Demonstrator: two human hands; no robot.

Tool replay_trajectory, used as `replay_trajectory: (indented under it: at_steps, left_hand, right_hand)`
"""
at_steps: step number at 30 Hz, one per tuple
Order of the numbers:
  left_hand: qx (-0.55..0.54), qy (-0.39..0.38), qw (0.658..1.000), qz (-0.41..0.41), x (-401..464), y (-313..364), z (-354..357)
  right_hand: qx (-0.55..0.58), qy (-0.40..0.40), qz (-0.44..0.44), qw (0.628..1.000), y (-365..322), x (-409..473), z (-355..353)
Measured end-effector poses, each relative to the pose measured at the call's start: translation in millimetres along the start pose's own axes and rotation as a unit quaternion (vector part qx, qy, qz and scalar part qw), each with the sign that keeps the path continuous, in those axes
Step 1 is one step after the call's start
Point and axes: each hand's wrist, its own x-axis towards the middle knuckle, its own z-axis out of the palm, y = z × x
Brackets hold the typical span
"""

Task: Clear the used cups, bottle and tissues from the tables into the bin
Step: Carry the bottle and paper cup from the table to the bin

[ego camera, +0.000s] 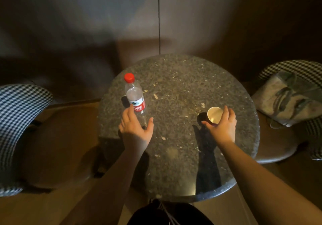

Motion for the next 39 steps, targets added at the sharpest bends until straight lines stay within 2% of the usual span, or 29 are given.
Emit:
replay_trajectory:
  at_steps: [5,11,16,21,24,33,39]
  left_hand:
    - [-0.081,0.033,0.993,-0.073,37,-19,19]
    - [-0.159,-0.003,0.975,-0.156,78,-29,37]
    - [-0.224,-0.039,0.964,-0.139,90,-39,48]
    - [-0.217,-0.030,0.967,-0.130,91,-42,48]
    - [-0.234,-0.051,0.963,-0.124,94,-35,46]
    - [-0.254,-0.120,0.958,-0.051,66,9,50]
    - [-0.268,-0.210,0.940,0.023,38,60,70]
  right_hand:
    - [0.022,0.008,0.051,0.998,-4,13,15]
    - [0.015,0.016,0.045,0.999,-5,17,20]
    - [0.020,0.029,0.044,0.998,-8,16,20]
    - [0.026,0.039,0.033,0.998,-10,15,17]
    - [0.030,0.046,0.025,0.998,-10,12,15]
    - [0.064,0.104,0.058,0.991,4,-11,-3]
    - [0.072,0.164,0.119,0.977,34,-44,-30]
